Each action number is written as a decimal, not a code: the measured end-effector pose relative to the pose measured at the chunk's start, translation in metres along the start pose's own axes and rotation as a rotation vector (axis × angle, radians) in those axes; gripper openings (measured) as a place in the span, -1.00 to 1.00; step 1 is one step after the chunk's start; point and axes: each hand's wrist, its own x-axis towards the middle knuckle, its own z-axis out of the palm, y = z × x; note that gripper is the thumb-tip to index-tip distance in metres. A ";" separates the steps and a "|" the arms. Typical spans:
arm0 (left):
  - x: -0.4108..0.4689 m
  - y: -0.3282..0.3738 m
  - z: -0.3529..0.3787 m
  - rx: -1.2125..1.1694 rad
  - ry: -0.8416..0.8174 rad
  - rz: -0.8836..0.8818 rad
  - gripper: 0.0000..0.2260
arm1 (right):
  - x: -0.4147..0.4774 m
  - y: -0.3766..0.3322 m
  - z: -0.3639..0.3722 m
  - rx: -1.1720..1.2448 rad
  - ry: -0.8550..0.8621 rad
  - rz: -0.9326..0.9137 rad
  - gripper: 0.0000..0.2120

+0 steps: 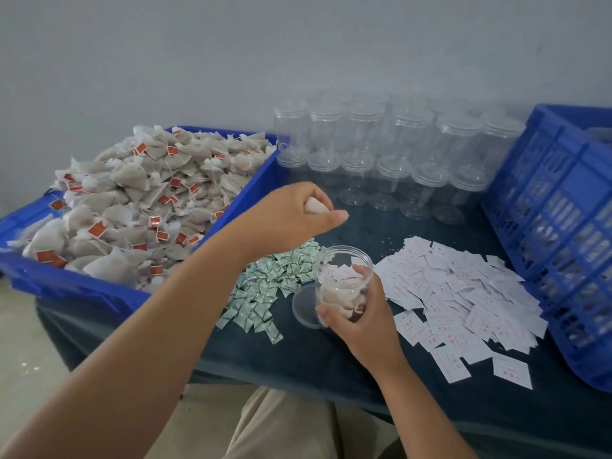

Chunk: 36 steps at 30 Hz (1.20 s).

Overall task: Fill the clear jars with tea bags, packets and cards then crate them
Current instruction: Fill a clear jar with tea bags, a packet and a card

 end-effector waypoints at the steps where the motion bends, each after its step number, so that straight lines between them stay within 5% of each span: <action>1: -0.002 0.003 0.003 0.032 -0.107 0.004 -0.79 | 0.000 0.000 0.000 -0.001 0.000 0.004 -0.22; 5: -0.003 0.007 0.016 0.103 -0.251 0.099 -0.59 | 0.001 0.002 -0.001 -0.014 0.010 0.008 -0.22; 9: -0.003 0.005 0.029 0.466 -0.169 0.209 -0.77 | 0.003 0.004 -0.001 -0.012 0.017 0.026 -0.19; 15: 0.001 0.008 0.045 0.646 -0.452 0.227 -0.69 | 0.004 0.006 0.000 -0.043 -0.020 -0.002 -0.17; 21: 0.003 -0.027 0.021 0.029 0.183 0.111 -0.95 | 0.003 0.008 0.000 -0.010 -0.004 0.020 -0.16; 26: -0.004 -0.101 0.044 0.554 -0.095 -0.330 -0.74 | 0.002 0.008 0.000 0.019 -0.007 0.023 -0.20; 29: -0.010 -0.126 0.065 0.471 0.034 -0.337 -0.92 | 0.003 0.007 0.000 0.021 -0.006 0.017 -0.22; 33: -0.013 -0.142 0.072 0.400 0.131 -0.292 -0.91 | 0.002 0.007 0.000 0.019 -0.003 0.015 -0.21; 36: -0.016 -0.150 0.078 0.349 0.126 -0.259 -0.72 | 0.002 0.006 -0.001 0.025 -0.001 0.015 -0.21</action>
